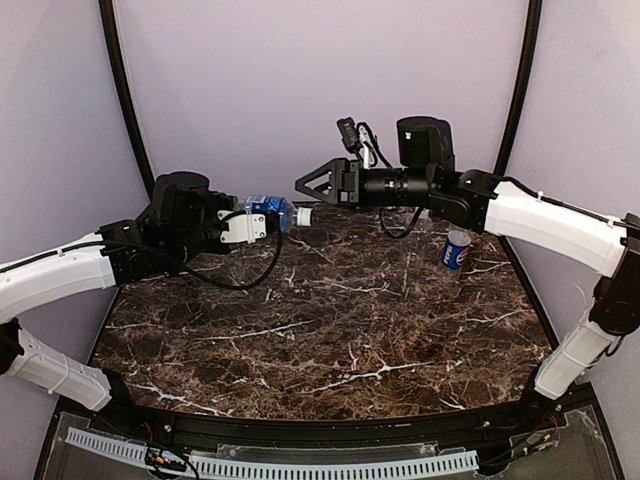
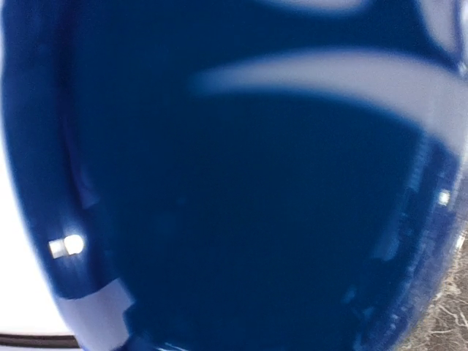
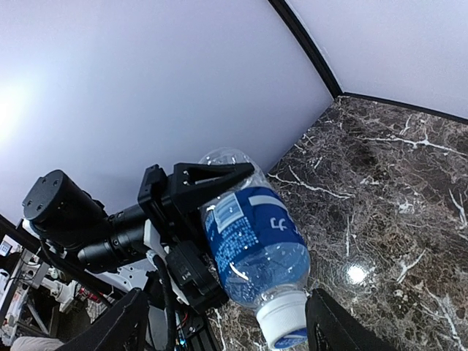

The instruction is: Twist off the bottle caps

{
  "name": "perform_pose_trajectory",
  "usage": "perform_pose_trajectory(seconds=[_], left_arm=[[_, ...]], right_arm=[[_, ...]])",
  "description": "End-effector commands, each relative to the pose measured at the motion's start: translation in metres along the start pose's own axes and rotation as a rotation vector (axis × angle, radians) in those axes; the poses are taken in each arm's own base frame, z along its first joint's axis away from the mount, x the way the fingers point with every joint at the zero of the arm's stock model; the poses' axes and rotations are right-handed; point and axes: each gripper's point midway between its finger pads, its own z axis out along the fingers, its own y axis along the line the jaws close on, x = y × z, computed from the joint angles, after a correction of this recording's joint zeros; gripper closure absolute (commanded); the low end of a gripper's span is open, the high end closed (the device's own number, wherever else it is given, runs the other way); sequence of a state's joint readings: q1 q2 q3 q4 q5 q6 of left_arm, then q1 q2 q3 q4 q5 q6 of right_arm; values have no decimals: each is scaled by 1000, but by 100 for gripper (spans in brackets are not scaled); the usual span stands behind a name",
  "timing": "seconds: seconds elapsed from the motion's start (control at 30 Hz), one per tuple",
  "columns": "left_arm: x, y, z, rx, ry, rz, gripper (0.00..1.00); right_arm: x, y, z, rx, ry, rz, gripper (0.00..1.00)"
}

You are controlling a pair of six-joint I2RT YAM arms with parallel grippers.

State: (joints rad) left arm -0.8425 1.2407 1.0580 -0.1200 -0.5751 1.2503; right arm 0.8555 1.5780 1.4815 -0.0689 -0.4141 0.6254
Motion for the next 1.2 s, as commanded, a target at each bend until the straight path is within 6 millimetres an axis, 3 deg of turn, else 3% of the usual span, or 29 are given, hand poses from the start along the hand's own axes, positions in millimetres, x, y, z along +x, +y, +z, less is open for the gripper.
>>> perform_pose_trajectory(seconds=[0.0,0.13,0.3,0.83,0.9,1.0,1.13,1.17], left_arm=[[4,31,-7,-117,27,-18,76],[3,31,-7,-120,22,-21,76],[3,31,-6,-118,20,-19,76],[-1,31,-9,-120,-4,-18,77],[-1,30,-9,-118,-6,-16,77],[-2,29,-10,-115,-11,-13,77],[-3,26,-9,-110,-14,-6,77],[-3,26,-9,-110,-14,-6,77]], right_arm=[[17,-11,3,-6,48,57,27],[29,-8,5,-54,85,81,31],[28,-7,5,-81,71,85,45],[24,-31,19,-68,69,112,42],[23,-31,18,-72,61,111,47],[21,-31,16,-72,53,110,62],[21,-29,14,-79,52,110,69],[23,-28,14,-84,55,110,78]])
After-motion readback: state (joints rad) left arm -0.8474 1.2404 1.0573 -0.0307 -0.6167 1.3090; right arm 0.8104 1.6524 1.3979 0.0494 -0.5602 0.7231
